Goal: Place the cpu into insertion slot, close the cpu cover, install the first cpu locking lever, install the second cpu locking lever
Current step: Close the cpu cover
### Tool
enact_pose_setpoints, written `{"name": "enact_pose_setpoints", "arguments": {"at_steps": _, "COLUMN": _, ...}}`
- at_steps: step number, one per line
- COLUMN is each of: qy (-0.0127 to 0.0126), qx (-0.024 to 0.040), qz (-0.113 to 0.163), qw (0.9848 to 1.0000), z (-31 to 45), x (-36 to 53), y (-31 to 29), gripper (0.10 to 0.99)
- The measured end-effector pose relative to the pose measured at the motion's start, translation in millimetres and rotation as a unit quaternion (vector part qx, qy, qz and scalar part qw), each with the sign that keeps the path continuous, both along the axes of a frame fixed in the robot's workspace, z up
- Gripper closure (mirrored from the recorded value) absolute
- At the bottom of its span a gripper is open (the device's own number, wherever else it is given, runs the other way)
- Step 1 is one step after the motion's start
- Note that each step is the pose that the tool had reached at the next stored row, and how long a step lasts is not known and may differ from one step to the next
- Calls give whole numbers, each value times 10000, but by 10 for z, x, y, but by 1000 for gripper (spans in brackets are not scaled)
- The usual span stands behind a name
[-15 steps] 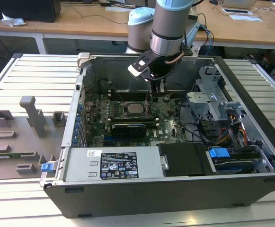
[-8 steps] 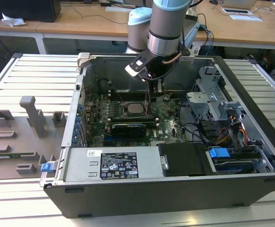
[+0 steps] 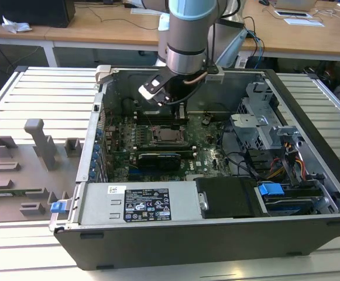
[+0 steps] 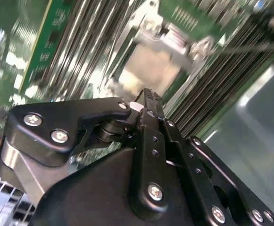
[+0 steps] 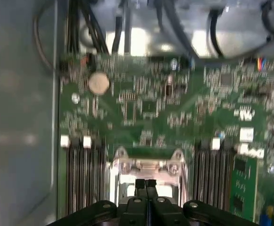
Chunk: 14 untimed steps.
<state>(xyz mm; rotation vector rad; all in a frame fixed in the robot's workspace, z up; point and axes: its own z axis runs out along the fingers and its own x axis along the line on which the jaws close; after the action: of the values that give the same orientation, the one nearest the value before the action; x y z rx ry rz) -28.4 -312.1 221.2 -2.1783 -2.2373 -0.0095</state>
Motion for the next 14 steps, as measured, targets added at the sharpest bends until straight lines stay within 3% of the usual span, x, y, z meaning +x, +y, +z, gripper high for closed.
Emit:
{"name": "enact_pose_setpoints", "arguments": {"at_steps": 6, "qy": -2, "qx": 1, "qz": -1, "qw": 10000, "z": -35, "x": -300, "y": 1, "gripper": 980}}
{"name": "enact_pose_setpoints", "arguments": {"at_steps": 14, "qy": -2, "qx": 2, "qz": 1, "qw": 10000, "z": -124, "x": -461, "y": 0, "gripper": 980}}
